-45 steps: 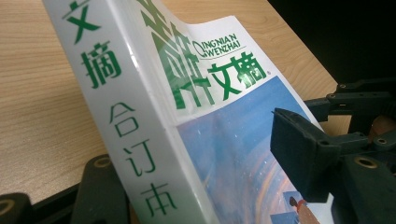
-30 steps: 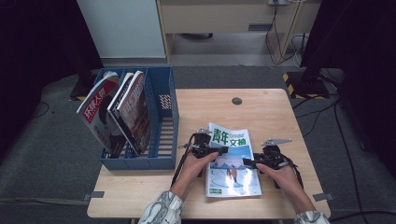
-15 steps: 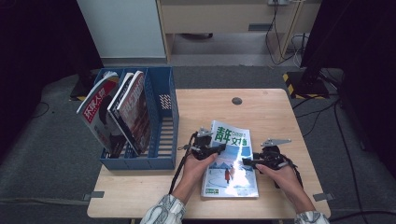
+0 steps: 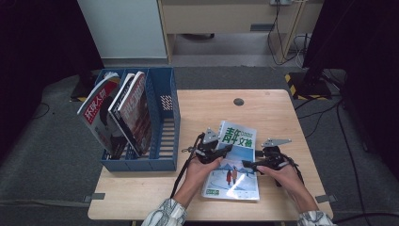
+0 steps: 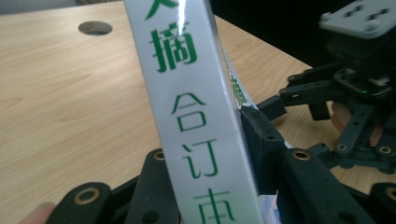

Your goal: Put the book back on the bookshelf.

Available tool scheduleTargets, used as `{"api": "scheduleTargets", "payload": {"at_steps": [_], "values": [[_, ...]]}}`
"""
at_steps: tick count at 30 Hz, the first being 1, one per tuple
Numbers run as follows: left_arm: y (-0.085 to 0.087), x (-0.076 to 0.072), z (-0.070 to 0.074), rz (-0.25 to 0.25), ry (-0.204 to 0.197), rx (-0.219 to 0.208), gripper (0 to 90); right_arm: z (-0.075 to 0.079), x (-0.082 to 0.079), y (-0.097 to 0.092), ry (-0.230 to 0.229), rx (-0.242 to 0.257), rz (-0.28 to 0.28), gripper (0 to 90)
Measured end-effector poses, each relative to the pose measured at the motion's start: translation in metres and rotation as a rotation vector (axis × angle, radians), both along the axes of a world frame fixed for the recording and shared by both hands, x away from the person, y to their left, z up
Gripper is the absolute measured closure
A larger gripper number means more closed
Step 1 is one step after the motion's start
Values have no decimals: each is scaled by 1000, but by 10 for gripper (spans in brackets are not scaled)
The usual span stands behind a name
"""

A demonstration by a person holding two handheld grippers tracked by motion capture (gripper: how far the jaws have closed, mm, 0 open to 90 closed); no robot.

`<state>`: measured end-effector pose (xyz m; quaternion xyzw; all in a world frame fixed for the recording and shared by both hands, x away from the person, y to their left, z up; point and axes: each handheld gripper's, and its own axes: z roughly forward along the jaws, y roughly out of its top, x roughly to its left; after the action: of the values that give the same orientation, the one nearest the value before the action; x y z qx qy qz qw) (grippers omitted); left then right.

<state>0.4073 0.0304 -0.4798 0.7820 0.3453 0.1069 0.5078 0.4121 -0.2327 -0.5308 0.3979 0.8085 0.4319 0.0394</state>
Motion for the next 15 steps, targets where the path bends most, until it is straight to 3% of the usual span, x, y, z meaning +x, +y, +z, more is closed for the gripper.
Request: {"api": "scheduleTargets", "payload": {"at_steps": [6,11,15], "values": [[-1,-1,2,-14,-16,-6,687,-3,6,0,35,25,33,124],[0,-2,4,-29,-26,-12,688,-4,7,1,48,47,75,165],[-1,-4,7,-38,-35,-13,689,-3,7,1,58,55,75,178]]}}
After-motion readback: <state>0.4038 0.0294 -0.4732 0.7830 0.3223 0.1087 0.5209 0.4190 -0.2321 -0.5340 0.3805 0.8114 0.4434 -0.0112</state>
